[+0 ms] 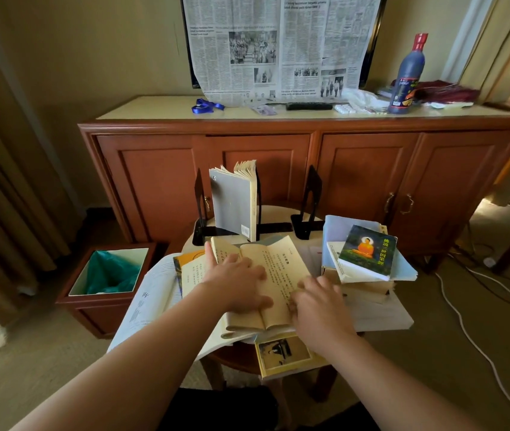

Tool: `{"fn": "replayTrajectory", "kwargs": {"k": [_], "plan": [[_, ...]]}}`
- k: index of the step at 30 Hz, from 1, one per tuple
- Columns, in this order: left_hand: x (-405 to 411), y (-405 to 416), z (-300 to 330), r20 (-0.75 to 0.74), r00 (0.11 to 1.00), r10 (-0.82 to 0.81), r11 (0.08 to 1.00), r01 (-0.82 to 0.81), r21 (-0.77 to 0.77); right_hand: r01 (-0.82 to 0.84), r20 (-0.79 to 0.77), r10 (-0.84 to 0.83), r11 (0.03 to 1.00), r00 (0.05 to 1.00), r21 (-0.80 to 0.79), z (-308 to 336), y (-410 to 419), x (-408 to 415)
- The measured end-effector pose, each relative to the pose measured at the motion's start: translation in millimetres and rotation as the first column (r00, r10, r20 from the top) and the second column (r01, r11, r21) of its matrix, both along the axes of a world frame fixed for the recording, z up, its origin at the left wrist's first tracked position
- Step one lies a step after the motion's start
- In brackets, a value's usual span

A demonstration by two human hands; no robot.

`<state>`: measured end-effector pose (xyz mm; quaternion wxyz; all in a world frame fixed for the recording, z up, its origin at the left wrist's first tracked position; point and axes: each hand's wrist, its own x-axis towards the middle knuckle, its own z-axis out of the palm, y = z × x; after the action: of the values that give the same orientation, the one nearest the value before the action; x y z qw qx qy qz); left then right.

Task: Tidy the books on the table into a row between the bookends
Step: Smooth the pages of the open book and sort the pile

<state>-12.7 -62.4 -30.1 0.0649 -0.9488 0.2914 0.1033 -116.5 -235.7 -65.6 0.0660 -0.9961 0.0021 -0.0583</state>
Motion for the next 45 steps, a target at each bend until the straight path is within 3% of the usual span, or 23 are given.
{"fn": "replayTrajectory", "kwargs": {"k": [4,8,17,23,35,45], "plan": [[9,-15,-7,0.085,0.992,-0.094,0.985,0.08,0.15,-0.112,-0.165,0.153,0.966,0.974,0.233,-8,-2,17],[12,-29,-13,0.023,0.999,-0.047,0.979,0.041,0.198,-0.157,-0.266,0.184,0.98,0.946,0.119,-21,-6,39],[17,-35,-16,0.04,0.999,-0.007,0.971,-0.002,0.24,-0.153,-0.249,0.167,0.985,0.954,0.074,-29,-10,115],[17,-24,-21,0.035,0.999,-0.009,0.984,0.003,0.179,-0.14,-0.258,0.147,0.989,0.955,0.045,-36,-9,126],[14,-10,-30,-0.027,0.999,0.034,0.998,-0.033,0.055,-0.236,-0.175,0.248,0.968,0.953,0.089,-34,-26,-9],[16,-7,-34,-0.053,0.998,0.032,0.999,-0.032,0.016,-0.194,-0.194,0.215,0.973,0.957,0.124,-38,-21,68]]}}
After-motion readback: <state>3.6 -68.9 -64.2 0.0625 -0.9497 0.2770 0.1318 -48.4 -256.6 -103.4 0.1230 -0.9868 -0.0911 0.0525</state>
